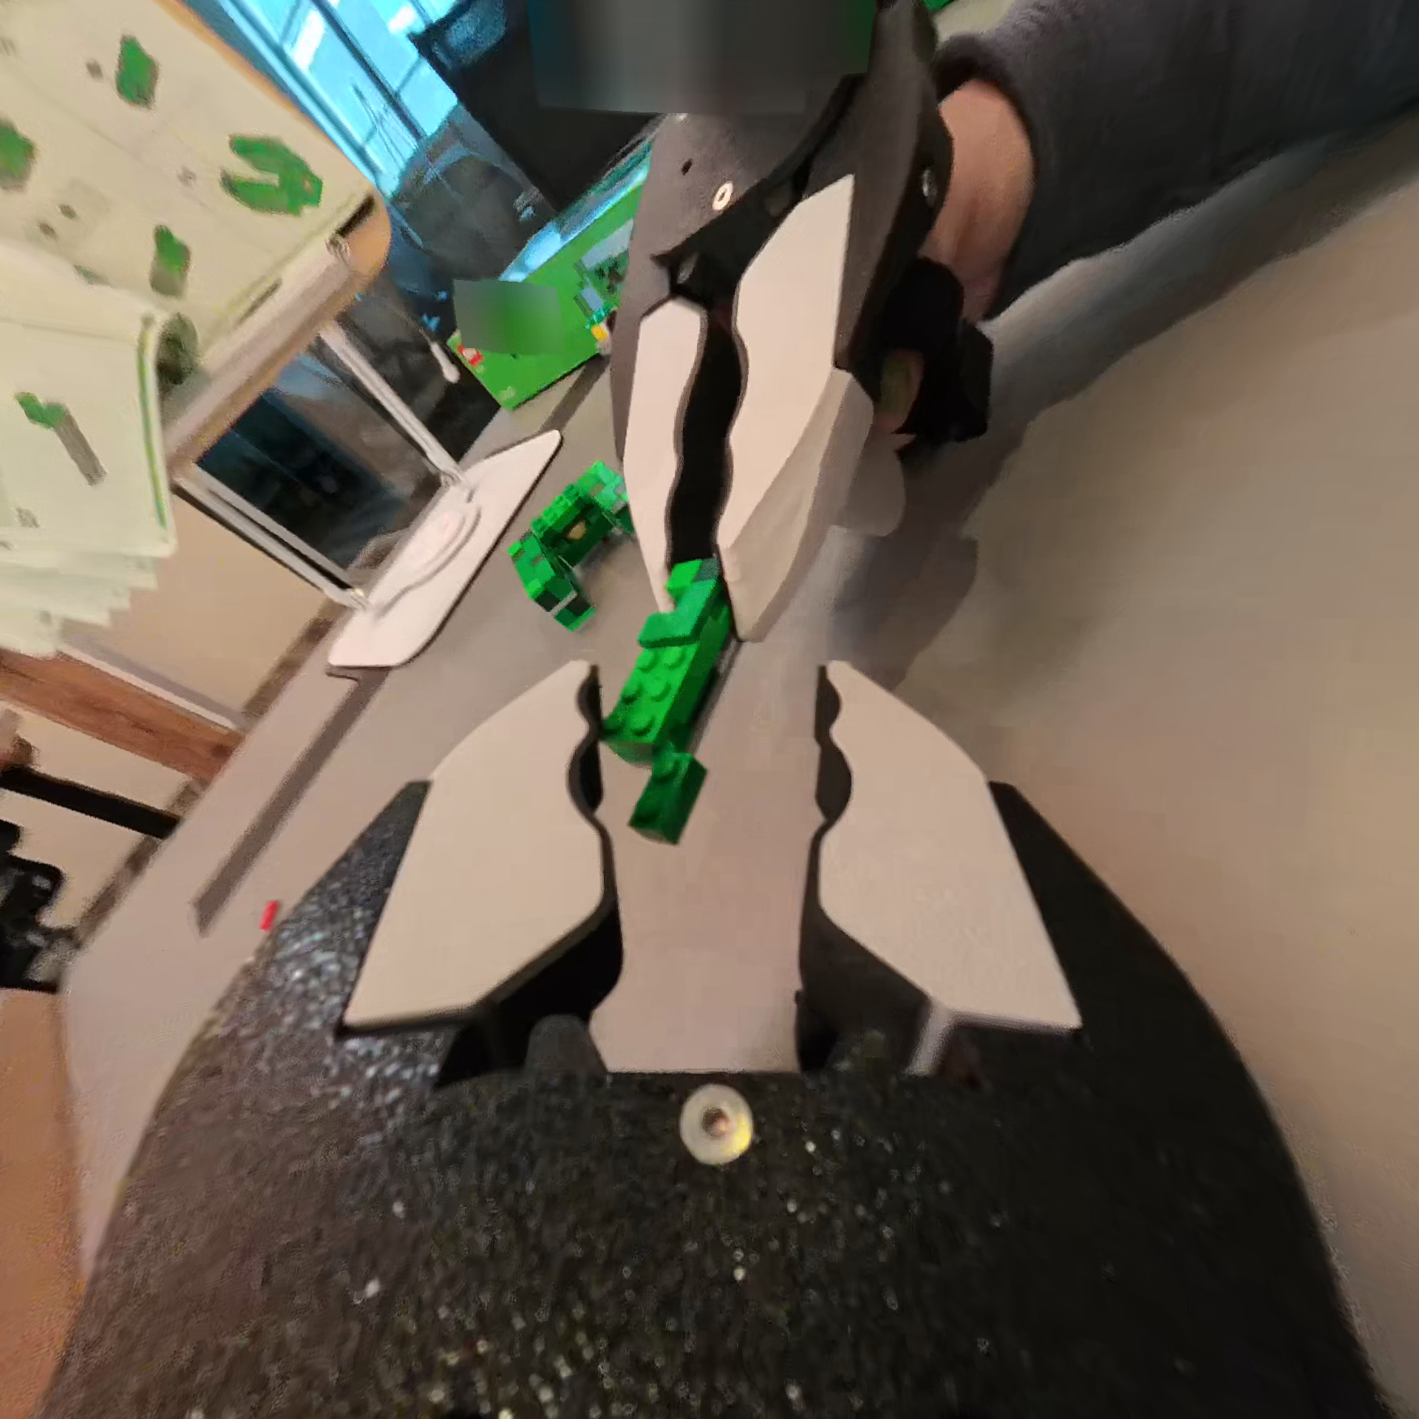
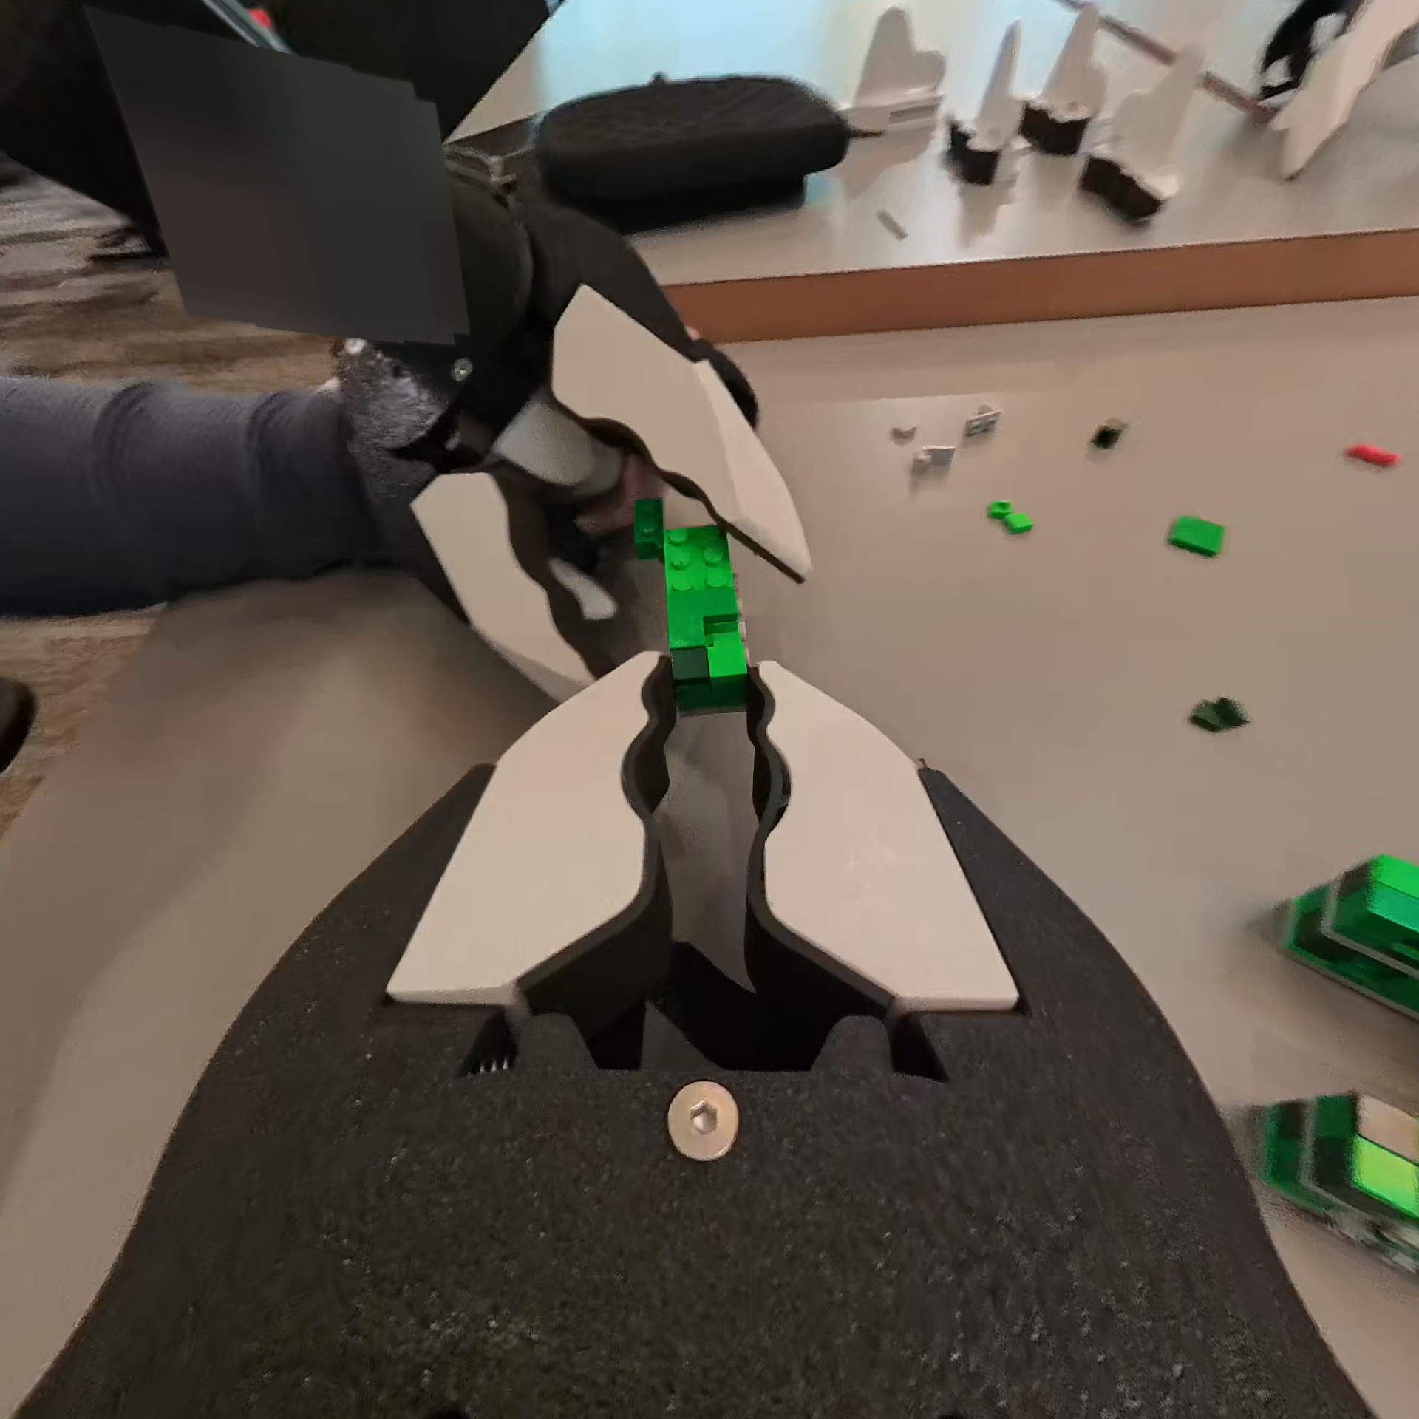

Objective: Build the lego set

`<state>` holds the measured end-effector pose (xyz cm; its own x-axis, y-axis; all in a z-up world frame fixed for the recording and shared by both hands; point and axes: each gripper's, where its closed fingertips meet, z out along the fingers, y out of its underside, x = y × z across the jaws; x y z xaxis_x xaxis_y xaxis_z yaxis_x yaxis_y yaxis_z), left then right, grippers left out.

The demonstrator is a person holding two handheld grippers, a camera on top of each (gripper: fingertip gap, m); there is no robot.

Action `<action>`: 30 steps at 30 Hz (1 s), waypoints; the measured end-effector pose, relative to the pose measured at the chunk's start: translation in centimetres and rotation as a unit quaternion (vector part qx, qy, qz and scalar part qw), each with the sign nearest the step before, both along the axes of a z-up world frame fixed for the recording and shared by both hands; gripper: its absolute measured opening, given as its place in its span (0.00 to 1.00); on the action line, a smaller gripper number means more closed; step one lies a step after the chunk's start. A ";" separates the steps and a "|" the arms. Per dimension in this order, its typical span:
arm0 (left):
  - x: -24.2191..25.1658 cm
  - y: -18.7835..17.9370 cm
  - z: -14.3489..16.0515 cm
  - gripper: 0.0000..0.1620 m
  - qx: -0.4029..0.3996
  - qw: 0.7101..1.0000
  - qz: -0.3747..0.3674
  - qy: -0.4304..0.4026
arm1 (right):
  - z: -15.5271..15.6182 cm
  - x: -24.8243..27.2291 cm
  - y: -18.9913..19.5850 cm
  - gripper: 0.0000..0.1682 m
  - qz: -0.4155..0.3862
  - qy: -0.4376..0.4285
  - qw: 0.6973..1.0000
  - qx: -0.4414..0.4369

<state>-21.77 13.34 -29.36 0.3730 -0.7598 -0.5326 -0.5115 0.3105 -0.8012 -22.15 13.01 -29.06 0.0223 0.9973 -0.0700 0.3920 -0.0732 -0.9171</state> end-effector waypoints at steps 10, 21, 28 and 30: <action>-5.3 3.4 3.6 0.34 0.033 0.979 0.162 -0.121 | -3.7 1.1 4.1 0.10 -0.171 -0.163 0.970 0.066; -13.1 6.3 3.2 0.19 0.030 0.909 0.397 -0.127 | -4.9 1.1 3.6 0.14 -0.198 -0.176 0.964 0.023; -14.5 6.1 3.9 0.19 0.036 0.893 0.416 -0.167 | -4.4 0.1 0.0 0.15 -0.125 -0.164 0.978 -0.017; -14.7 6.2 4.0 0.19 0.033 0.891 0.417 -0.178 | -3.4 0.3 0.0 0.16 -0.130 -0.134 0.983 0.002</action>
